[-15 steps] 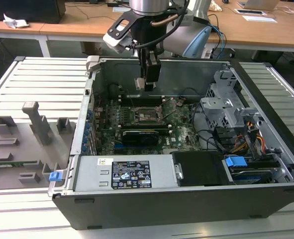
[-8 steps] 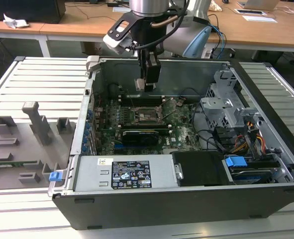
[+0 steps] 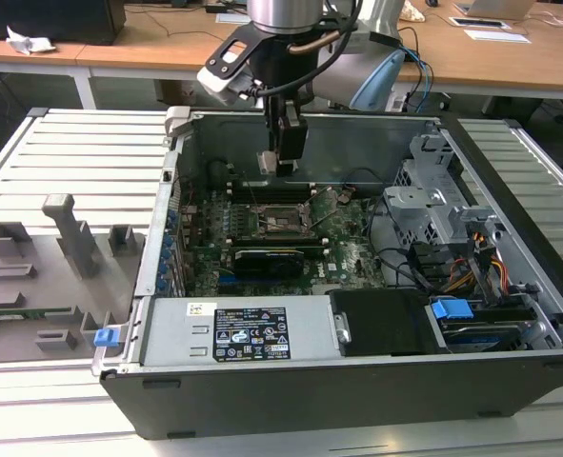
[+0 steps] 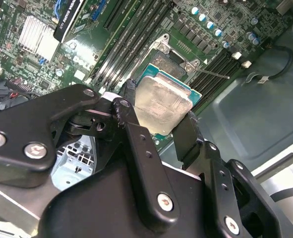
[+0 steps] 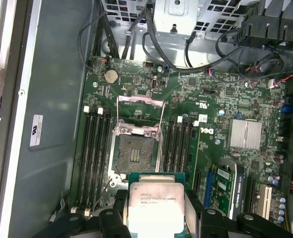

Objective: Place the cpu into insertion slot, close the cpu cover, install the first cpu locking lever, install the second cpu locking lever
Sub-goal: 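Place the cpu into insertion slot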

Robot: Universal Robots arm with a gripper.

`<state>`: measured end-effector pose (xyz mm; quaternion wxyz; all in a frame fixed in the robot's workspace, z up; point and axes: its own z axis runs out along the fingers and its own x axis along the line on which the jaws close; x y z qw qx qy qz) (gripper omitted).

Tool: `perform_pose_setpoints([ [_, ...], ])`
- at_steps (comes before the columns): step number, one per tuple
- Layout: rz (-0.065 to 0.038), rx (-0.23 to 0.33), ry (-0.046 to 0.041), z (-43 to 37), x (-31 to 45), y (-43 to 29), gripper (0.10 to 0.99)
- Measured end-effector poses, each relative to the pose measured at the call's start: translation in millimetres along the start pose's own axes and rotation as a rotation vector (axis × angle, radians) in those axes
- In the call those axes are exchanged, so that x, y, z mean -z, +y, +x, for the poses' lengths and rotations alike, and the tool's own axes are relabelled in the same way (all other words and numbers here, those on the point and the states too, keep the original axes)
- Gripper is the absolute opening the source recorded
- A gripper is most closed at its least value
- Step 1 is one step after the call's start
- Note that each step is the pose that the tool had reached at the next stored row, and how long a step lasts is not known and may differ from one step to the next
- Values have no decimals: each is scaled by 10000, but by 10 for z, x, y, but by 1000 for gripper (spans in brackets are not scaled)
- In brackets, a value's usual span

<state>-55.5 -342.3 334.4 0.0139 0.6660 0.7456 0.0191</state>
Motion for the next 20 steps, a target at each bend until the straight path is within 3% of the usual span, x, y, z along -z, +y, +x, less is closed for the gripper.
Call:
perform_pose_setpoints([
  [20,1,-69,-4,0,-19,-1,541],
])
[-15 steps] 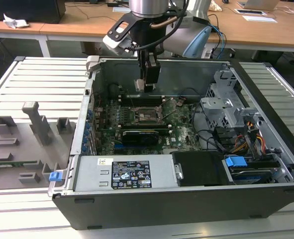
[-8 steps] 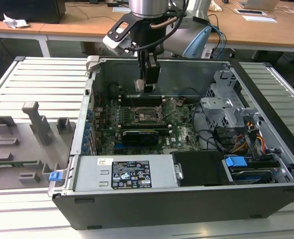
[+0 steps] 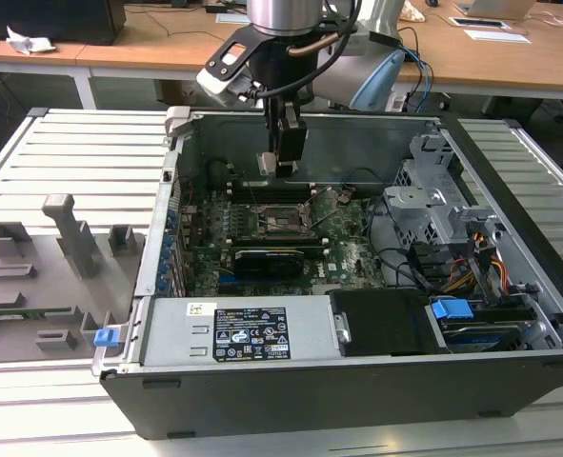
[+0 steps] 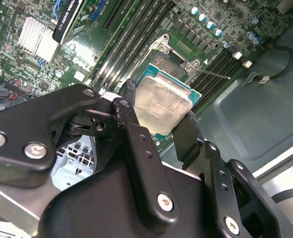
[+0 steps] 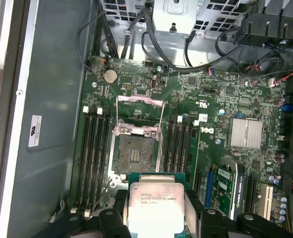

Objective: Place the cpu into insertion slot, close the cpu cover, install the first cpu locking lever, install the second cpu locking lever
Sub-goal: 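Place the cpu into insertion slot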

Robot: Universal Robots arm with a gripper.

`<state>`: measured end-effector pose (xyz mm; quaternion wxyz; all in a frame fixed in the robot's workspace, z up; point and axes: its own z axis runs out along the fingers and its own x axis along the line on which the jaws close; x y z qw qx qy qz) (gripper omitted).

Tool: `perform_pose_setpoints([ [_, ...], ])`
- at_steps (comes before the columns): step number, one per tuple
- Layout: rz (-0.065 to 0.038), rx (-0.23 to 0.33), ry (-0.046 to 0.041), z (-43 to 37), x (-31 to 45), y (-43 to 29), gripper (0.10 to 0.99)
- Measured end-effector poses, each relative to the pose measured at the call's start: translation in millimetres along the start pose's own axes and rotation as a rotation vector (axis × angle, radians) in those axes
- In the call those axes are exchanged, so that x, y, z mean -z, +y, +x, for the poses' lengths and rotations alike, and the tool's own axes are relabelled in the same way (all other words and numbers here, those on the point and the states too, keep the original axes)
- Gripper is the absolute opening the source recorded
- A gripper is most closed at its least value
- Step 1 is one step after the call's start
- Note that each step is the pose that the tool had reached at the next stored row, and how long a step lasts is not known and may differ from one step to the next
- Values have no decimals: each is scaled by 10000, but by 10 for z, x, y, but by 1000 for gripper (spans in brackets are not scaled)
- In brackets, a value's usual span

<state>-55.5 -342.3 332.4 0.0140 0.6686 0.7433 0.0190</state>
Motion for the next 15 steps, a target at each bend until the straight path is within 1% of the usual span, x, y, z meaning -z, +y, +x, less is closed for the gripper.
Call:
perform_pose_setpoints([
  [7,-3,-74,0,1,-9,0,541],
  [9,-2,-174,-6,5,-43,-2,541],
  [12,-2,-175,-6,7,-76,-3,541],
  [15,-1,-175,-8,7,-89,-4,541],
])
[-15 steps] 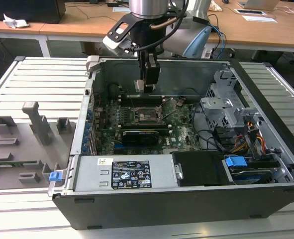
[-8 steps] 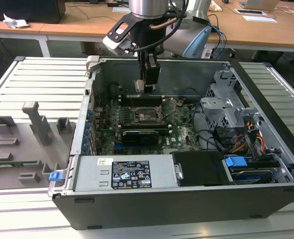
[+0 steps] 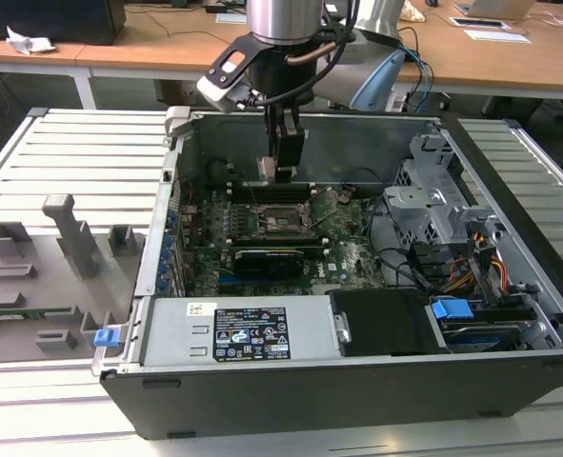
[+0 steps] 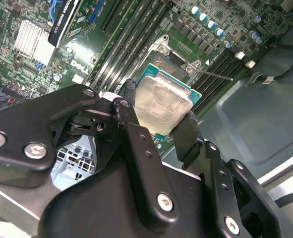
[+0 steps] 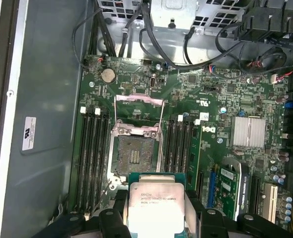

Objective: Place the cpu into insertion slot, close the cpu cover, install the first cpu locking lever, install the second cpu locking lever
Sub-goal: 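Place the cpu into insertion slot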

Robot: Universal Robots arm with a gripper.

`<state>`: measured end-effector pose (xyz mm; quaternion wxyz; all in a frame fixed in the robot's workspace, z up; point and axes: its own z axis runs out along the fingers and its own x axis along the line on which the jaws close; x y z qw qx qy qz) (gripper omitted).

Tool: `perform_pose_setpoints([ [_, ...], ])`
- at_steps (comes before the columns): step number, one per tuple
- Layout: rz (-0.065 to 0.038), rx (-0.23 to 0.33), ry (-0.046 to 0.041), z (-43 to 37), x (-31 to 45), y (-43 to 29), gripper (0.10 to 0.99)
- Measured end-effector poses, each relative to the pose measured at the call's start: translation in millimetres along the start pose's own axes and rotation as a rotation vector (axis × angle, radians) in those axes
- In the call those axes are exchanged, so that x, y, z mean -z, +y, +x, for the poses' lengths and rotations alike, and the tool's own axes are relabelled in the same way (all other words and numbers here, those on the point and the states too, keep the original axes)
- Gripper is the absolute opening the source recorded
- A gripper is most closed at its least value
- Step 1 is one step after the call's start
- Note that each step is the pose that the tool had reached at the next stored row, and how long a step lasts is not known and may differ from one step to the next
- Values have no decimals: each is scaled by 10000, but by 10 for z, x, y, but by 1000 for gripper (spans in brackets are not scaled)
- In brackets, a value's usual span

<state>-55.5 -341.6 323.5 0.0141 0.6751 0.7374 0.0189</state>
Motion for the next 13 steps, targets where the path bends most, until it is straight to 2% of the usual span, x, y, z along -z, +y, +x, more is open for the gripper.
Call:
perform_pose_setpoints([
  [6,0,0,0,0,-18,-1,541],
  [13,0,-8,-10,7,-80,-3,541],
])
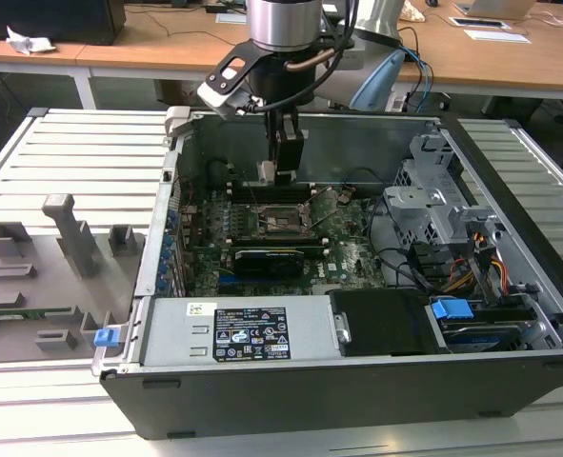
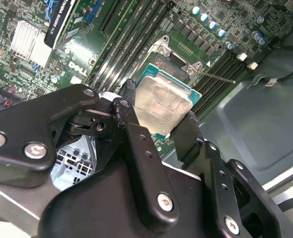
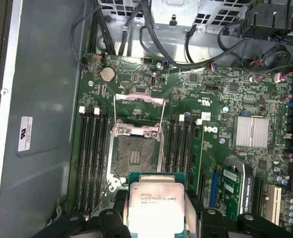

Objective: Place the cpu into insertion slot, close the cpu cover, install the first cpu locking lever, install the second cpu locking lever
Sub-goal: 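Place the cpu into insertion slot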

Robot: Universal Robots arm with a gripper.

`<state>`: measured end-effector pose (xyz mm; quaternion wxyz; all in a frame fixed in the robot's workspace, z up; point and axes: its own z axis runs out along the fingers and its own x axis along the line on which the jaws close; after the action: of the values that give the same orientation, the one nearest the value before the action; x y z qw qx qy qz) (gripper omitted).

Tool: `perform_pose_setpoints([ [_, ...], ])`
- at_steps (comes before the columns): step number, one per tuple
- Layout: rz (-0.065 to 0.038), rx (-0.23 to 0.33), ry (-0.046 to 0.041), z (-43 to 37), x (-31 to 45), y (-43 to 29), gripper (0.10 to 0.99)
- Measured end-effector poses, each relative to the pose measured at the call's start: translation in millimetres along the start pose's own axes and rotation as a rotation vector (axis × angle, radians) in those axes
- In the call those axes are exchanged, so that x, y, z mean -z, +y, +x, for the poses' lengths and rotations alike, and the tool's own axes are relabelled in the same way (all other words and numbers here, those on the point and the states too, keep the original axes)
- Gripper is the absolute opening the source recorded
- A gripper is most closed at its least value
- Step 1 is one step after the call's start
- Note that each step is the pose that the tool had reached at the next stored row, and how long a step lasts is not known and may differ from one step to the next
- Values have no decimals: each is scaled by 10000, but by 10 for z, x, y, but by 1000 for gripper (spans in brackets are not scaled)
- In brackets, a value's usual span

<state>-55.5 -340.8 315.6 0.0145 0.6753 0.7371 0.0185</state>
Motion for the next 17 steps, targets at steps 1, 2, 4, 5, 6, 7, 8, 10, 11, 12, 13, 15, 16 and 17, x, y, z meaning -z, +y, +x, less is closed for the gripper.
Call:
perform_pose_setpoints([
  [1,0,-3,-1,0,-8,-1,541],
  [2,0,-7,-1,0,-14,-1,541],
  [4,0,-13,-2,0,-28,0,541],
  [5,0,-17,-2,0,-35,1,541],
  [6,0,-85,-7,3,-54,4,541],
  [7,0,-409,-31,9,-98,1,541],
  [8,1,-398,-44,29,-179,3,541],
  [10,1,-392,-43,37,-222,6,541],
  [11,0,-394,-41,37,-230,7,541],
  [12,0,-394,-42,37,-235,7,541],
  [13,0,-392,-44,37,-243,8,541],
  [15,1,-392,-45,38,-250,8,541],
  [16,0,-392,-44,38,-256,7,541],
  [17,0,-392,-45,37,-260,7,541],
])
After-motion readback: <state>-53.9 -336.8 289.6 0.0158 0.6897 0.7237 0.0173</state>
